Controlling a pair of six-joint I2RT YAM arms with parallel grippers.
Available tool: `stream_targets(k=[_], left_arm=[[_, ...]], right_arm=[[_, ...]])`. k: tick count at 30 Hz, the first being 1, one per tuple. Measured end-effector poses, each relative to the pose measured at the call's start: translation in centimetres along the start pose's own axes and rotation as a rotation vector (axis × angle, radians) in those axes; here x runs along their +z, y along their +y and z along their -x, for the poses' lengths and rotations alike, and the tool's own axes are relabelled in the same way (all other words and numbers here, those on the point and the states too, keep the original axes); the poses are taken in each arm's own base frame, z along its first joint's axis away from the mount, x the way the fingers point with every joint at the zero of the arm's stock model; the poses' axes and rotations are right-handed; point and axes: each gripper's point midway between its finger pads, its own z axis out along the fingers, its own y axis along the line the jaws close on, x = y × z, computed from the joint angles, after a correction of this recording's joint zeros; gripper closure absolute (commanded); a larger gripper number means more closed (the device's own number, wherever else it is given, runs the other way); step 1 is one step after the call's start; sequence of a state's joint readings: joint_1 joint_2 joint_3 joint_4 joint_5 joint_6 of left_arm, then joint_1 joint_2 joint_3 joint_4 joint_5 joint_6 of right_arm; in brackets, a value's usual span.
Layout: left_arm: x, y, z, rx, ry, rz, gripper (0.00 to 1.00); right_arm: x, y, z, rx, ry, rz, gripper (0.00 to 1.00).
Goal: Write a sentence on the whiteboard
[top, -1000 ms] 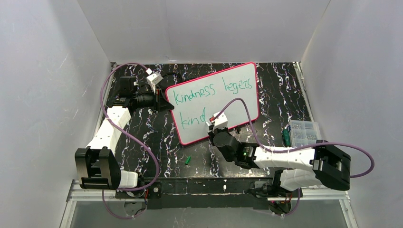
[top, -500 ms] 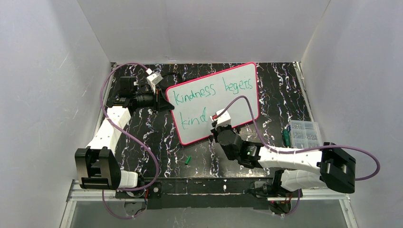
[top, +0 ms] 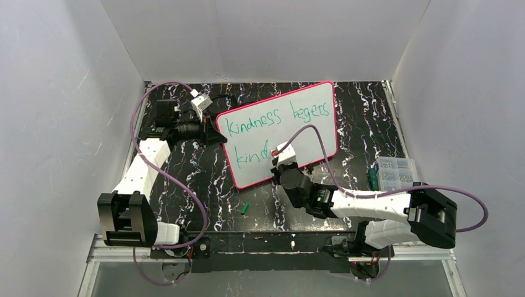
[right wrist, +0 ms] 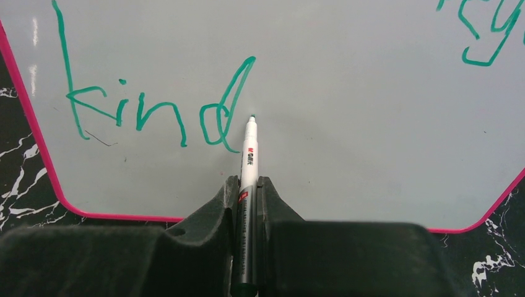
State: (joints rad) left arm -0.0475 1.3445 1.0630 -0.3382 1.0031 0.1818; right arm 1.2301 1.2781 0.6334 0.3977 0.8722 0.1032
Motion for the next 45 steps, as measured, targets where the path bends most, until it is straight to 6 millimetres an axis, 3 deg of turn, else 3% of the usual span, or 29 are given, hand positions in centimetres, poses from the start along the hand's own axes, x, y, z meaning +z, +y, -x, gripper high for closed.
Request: stream_targets(k=[14, 21, 33, 45], left_arm=[[0.0, 0.0, 0.0, 0.000, 0.000, 0.000, 1.00], [0.0, 0.0, 0.0, 0.000, 0.000, 0.000, 1.00], [0.0, 0.0, 0.0, 0.000, 0.000, 0.000, 1.00], [0.0, 0.0, 0.0, 0.000, 0.000, 0.000, 1.00]], right_arm=[[-0.5, 0.4, -1.9, 0.056, 0.058, 0.010, 0.99], [-0.4, 0.3, -1.7, 0.038, 0.052, 0.008, 0.99], [0.1, -0.5, 0.5, 0.021, -0.018, -0.038, 0.99], [0.0, -1.2, -0.6, 0.033, 0.023, -0.069, 0.99]])
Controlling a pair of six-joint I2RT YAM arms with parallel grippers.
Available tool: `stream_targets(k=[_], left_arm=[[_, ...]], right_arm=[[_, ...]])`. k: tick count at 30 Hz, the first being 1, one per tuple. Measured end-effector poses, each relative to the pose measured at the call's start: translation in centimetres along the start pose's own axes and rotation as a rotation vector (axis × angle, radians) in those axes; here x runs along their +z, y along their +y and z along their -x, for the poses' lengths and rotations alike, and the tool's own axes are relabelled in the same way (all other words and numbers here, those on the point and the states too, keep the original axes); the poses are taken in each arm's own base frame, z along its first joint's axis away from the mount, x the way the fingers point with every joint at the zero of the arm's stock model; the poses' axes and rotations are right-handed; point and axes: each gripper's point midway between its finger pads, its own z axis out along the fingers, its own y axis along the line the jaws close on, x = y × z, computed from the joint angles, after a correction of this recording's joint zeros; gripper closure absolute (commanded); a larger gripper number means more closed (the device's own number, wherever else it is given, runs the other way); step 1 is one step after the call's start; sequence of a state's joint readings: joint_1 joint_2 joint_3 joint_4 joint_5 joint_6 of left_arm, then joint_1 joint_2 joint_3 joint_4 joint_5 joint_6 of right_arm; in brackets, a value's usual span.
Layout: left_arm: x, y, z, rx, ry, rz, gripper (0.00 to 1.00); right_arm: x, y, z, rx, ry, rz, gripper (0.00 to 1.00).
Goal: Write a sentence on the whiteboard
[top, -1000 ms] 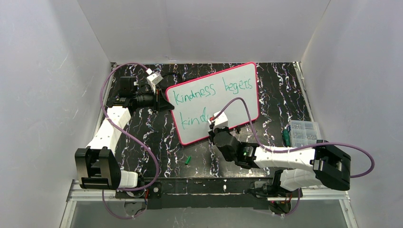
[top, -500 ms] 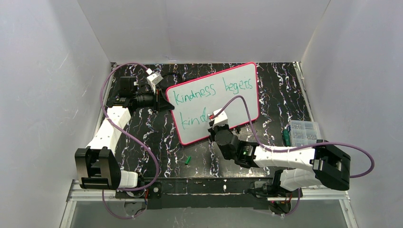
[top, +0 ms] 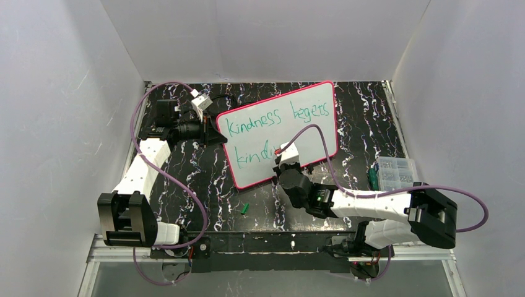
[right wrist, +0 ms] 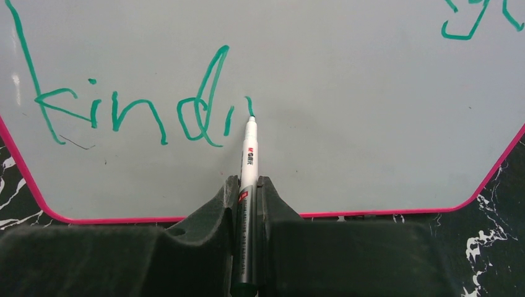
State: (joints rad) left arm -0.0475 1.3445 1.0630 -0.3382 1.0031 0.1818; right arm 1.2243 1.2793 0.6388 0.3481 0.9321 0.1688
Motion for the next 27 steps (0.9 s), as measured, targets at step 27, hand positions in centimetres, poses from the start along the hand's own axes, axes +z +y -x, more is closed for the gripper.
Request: stream_targets(k=[27], left_arm=[[0.0, 0.0, 0.0, 0.000, 0.000, 0.000, 1.00]], right_arm=[[-1.2, -0.7, -0.6, 0.019, 0.034, 0.027, 0.99]])
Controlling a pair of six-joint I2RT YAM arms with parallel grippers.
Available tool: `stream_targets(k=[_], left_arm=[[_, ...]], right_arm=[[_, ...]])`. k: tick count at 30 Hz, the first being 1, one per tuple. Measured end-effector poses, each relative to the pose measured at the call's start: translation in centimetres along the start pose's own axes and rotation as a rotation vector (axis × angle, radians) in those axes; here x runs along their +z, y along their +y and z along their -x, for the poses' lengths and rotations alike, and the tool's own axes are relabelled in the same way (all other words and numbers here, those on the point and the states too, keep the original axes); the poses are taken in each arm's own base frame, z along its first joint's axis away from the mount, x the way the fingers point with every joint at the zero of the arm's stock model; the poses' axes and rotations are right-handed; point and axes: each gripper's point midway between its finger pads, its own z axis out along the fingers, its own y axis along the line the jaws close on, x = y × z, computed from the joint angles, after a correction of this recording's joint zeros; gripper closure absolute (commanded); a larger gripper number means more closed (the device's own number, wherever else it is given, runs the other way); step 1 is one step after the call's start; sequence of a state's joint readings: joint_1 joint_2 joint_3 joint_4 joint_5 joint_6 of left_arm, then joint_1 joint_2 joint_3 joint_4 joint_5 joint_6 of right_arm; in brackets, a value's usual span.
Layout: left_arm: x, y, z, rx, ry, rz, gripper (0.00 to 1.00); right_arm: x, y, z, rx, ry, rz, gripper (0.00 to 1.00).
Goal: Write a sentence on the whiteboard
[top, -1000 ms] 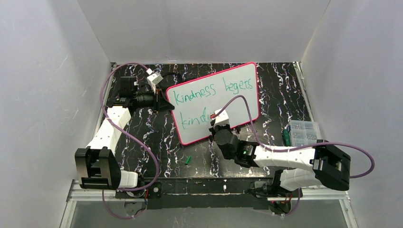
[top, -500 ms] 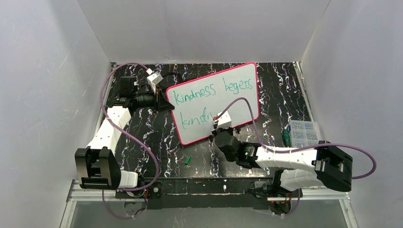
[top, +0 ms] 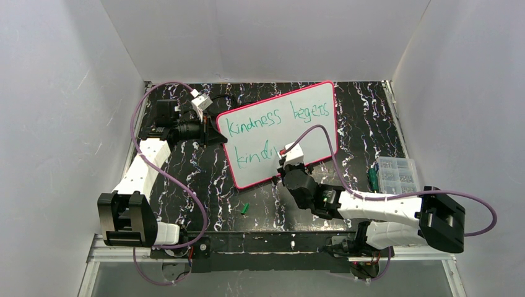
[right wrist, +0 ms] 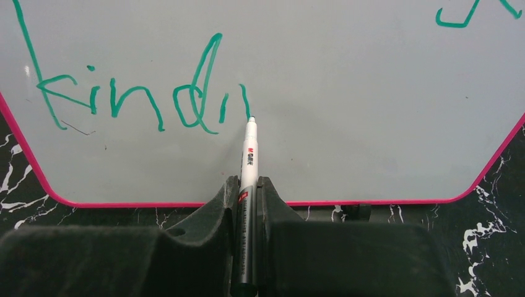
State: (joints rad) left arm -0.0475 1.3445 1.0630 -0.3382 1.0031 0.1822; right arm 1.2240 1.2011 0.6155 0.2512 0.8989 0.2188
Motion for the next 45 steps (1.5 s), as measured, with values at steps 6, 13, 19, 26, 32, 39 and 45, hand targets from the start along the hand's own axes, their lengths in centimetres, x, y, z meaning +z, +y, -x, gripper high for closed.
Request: stream_targets(k=[6, 13, 19, 26, 32, 39, 45], left_arm=[[0.0, 0.0, 0.0, 0.000, 0.000, 0.000, 1.00], [0.0, 0.0, 0.0, 0.001, 0.000, 0.000, 1.00], [0.0, 0.0, 0.0, -0.002, 0.001, 0.001, 1.00], [0.0, 0.0, 0.0, -0.003, 0.002, 0.002, 1.00], [0.0, 0.0, 0.0, -0.004, 0.001, 0.002, 1.00], [0.0, 0.0, -0.1, -0.005, 0.002, 0.004, 1.00], [0.0, 0.0, -0.1, -0.005, 0.002, 0.004, 1.00]], right_arm=[[0.4, -0.4, 0.5, -0.005, -0.010, -0.009, 0.99], [1.3, -1.2, 1.1, 0.015, -0.024, -0.019, 0.99], [1.5, -1.3, 1.0, 0.016, -0.022, -0.021, 0.99], [1.6, -1.4, 1.0, 0.021, -0.021, -0.025, 0.99], [1.7, -2.1, 1.1, 0.023, -0.022, -0.048, 0.99], [1.9, -2.6, 1.3, 0.007, -0.027, -0.061, 0.99], [2.0, -2.7, 1.6, -0.012, -0.037, -0.059, 0.99]])
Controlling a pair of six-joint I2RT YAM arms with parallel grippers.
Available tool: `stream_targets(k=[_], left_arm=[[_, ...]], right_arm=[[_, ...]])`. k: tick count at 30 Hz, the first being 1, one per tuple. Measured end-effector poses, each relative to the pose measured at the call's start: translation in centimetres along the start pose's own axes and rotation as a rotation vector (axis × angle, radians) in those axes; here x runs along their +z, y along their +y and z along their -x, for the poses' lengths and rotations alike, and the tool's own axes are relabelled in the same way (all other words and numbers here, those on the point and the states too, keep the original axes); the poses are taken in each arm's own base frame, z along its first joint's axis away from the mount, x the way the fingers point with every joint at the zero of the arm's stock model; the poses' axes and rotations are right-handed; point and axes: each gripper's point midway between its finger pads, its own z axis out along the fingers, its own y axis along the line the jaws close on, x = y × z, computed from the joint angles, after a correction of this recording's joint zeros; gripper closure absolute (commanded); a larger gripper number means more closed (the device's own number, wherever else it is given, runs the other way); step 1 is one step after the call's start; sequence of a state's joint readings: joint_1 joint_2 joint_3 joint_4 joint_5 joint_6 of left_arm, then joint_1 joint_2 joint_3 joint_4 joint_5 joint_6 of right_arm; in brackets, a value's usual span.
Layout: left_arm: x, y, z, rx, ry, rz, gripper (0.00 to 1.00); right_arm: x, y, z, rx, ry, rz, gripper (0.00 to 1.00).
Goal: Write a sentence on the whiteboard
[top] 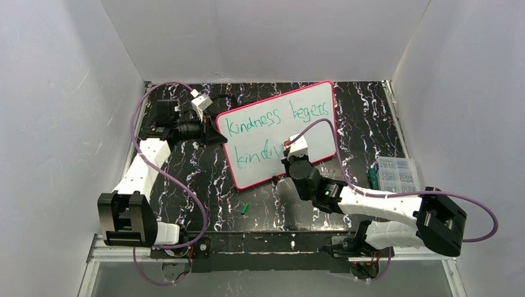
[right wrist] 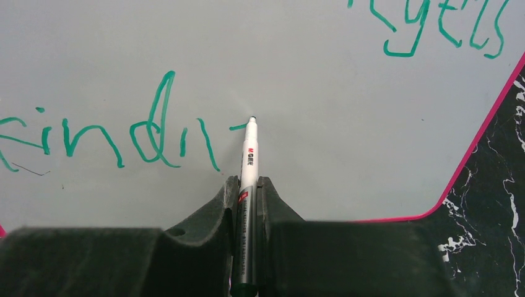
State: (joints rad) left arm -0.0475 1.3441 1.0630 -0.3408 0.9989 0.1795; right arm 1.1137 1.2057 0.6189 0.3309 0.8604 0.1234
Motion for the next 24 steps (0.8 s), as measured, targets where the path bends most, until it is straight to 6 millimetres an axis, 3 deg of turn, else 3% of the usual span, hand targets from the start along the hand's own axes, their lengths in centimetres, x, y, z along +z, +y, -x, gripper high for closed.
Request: stream_targets(k=[24], left_arm=[[0.0, 0.1, -0.1, -0.004, 0.003, 0.005, 1.00]], right_arm=[[-0.2, 1.2, -0.3, 0.055, 0.007, 0.056, 0.99]])
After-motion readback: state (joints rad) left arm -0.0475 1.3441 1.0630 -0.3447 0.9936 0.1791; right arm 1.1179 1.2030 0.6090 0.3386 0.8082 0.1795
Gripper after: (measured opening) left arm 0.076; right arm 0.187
